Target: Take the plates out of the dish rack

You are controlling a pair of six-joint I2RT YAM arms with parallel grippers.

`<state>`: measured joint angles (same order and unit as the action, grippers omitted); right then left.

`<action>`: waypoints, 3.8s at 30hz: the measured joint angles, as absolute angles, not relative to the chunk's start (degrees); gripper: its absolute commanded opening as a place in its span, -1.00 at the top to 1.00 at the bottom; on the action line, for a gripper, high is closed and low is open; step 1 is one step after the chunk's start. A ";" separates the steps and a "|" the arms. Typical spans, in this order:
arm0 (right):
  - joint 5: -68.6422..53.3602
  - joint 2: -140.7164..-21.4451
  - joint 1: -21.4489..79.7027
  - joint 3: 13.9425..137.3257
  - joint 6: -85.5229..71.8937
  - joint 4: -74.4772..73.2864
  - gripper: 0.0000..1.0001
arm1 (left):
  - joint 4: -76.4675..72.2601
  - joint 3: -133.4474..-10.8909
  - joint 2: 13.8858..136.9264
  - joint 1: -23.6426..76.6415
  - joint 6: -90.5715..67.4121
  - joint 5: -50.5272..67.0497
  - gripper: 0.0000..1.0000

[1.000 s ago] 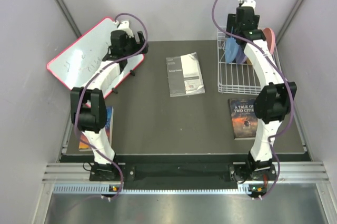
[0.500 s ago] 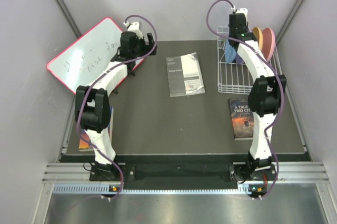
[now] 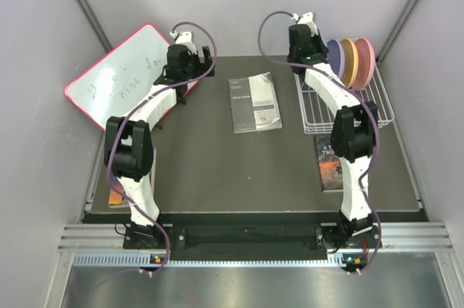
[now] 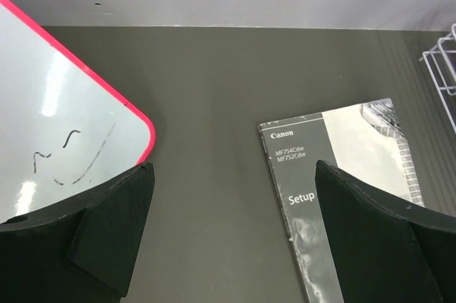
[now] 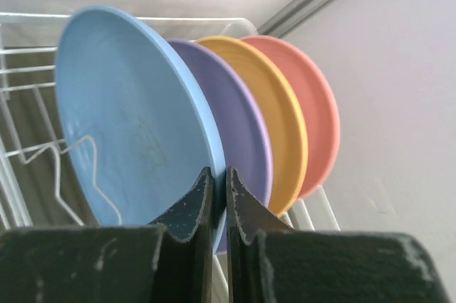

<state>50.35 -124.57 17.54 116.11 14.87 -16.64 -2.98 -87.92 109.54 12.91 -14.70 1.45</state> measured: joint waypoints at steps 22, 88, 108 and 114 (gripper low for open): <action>53.34 -99.57 22.68 104.38 20.14 -6.17 0.98 | -3.49 -87.53 110.15 12.80 -15.62 11.27 -0.85; 1.13 -94.70 6.96 81.25 -13.89 -16.16 -0.36 | 10.87 -35.16 63.44 21.04 -35.92 -15.05 0.75; 9.41 -102.21 5.78 90.89 -9.78 -20.53 -0.42 | 16.08 -33.21 67.00 21.06 -40.45 -13.32 -0.27; 13.52 -104.29 5.78 92.20 -7.51 -20.97 -0.39 | 16.82 -33.23 64.42 21.06 -39.24 -13.10 -0.44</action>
